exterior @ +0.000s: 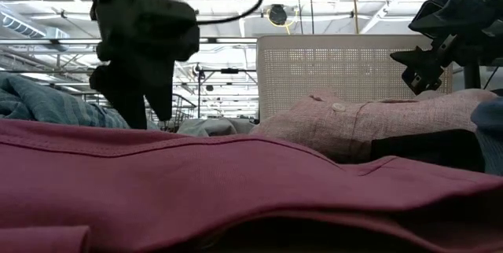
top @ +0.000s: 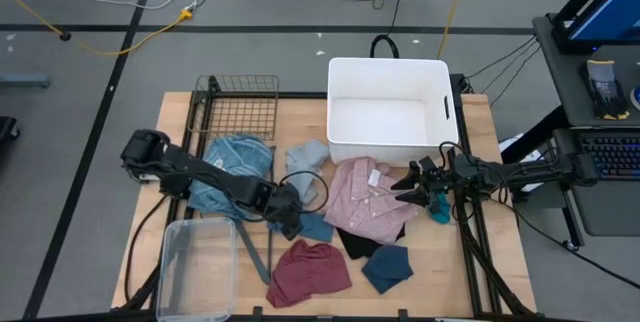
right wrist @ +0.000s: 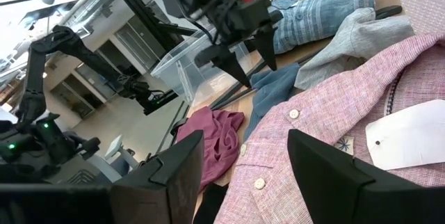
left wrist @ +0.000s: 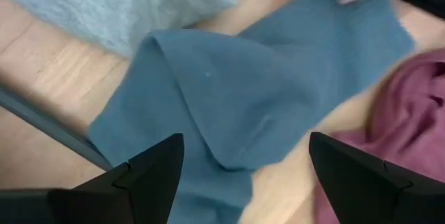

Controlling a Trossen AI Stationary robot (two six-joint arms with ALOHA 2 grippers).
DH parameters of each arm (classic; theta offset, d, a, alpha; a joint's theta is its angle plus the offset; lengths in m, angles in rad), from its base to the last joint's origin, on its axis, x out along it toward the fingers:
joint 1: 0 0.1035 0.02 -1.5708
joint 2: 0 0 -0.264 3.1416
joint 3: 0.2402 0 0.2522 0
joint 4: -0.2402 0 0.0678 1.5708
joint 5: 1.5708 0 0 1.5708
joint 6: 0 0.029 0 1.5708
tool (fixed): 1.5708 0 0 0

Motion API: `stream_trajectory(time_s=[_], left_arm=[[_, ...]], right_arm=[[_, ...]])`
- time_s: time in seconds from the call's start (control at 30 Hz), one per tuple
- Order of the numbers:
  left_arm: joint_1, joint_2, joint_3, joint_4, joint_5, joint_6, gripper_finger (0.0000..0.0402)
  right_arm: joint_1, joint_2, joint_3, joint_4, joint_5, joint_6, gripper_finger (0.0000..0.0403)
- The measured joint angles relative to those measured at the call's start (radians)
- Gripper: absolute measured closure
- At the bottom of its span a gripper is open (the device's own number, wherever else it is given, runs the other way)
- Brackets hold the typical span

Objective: Pick & Place Cloths
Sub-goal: Put the blue sock into the transparent bin

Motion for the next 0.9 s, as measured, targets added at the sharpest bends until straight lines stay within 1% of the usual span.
stream_trajectory(time_s=[0.17,0.5,0.57,0.63,0.7,0.9], left_arm=[[0.000,0.035,0.000,-0.008,-0.068,-0.016,0.0092],[-0.005,0.157,0.006,0.014,-0.079,0.020,0.0092],[-0.005,0.179,0.008,0.008,-0.076,0.013,0.0098],[-0.005,0.187,0.009,0.007,-0.075,0.014,0.0114],[-0.005,0.187,0.009,0.009,-0.081,0.013,0.0139],[0.000,0.169,0.002,0.016,-0.111,0.024,0.0236]], right_arm=[[0.000,0.000,0.000,0.000,0.000,0.000,0.0202],[0.000,0.000,0.000,0.001,0.003,0.001,0.0202],[0.000,0.000,0.000,0.001,0.003,0.001,0.0202],[0.000,0.000,0.000,0.001,0.003,0.001,0.0202],[0.000,0.000,0.000,0.001,0.004,0.001,0.0202],[0.000,0.000,0.000,0.001,0.004,0.001,0.0202]])
